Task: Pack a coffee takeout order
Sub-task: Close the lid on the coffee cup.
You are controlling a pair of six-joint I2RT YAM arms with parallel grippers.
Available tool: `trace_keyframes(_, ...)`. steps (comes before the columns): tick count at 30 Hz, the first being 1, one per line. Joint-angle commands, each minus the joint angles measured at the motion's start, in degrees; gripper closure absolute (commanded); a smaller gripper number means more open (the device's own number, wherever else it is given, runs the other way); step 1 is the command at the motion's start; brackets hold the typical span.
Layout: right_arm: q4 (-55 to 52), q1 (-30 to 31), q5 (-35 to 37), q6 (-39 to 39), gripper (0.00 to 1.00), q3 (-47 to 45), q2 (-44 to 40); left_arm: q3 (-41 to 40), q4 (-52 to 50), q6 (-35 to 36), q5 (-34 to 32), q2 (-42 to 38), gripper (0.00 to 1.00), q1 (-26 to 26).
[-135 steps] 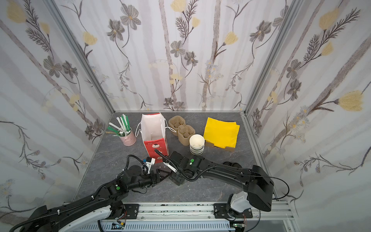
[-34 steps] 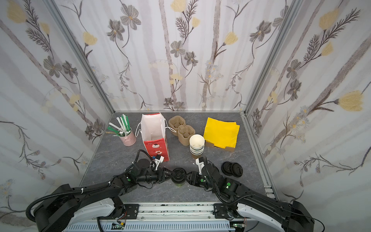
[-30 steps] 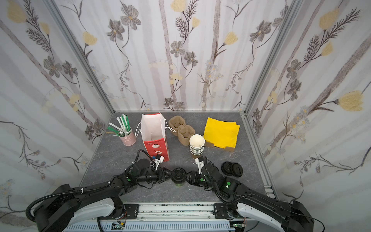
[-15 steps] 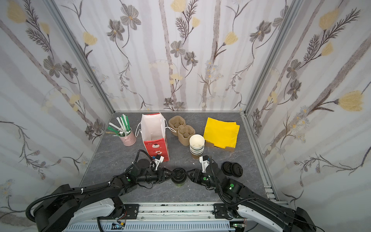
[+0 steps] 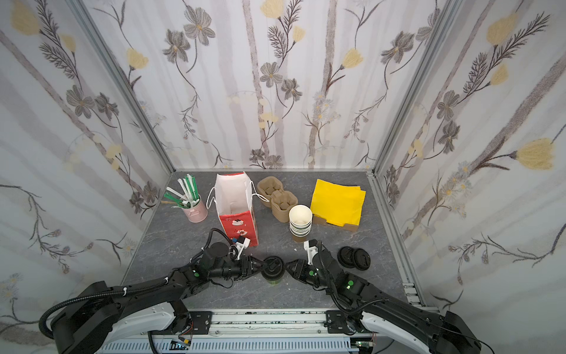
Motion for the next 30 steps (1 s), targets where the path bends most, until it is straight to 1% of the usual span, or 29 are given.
trace_keyframes(1, 3.5, 0.0, -0.5, 1.5, 0.7, -0.3, 0.5, -0.2, -2.2, 0.8, -0.9, 0.3, 0.49, 0.1)
trace_keyframes(5, 5.3, -0.1, -0.3, 2.4, 0.71, -0.6, 1.2, -0.2, -2.3, 0.7, -1.1, 0.3, 0.49, 0.1)
trace_keyframes(9, 4.5, -0.1, -0.8, 2.6, 0.75, -0.9, 2.7, -0.2, -2.3, 0.6, -1.2, 0.2, 0.5, 0.0)
trace_keyframes(14, 2.0, -0.2, -0.7, 4.4, 0.83, -1.8, 4.6, -0.4, -2.4, 0.6, -1.4, 0.6, 0.51, 0.1)
trace_keyframes(21, -2.2, -0.2, -0.8, 4.8, 0.84, -1.7, 6.3, -1.0, -2.7, 0.6, -2.3, 0.7, 0.52, 0.1)
trace_keyframes(24, -2.7, -0.1, -1.0, 4.3, 0.82, -0.9, 6.8, -1.0, -2.9, 0.8, -2.3, 1.0, 0.53, 0.0)
trace_keyframes(26, -2.7, -0.2, -0.7, 3.4, 0.79, 0.5, 6.4, -0.9, -2.9, 1.0, -2.3, 1.0, 0.53, 0.0)
trace_keyframes(27, -2.8, -0.2, -0.1, 3.0, 0.77, 1.5, 5.8, -0.9, -3.0, 1.0, -2.2, 1.0, 0.53, 0.1)
trace_keyframes(30, -0.3, 0.0, 0.8, 3.8, 0.66, 2.1, 3.6, -0.8, -3.1, 1.2, -2.3, 0.9, 0.53, 0.1)
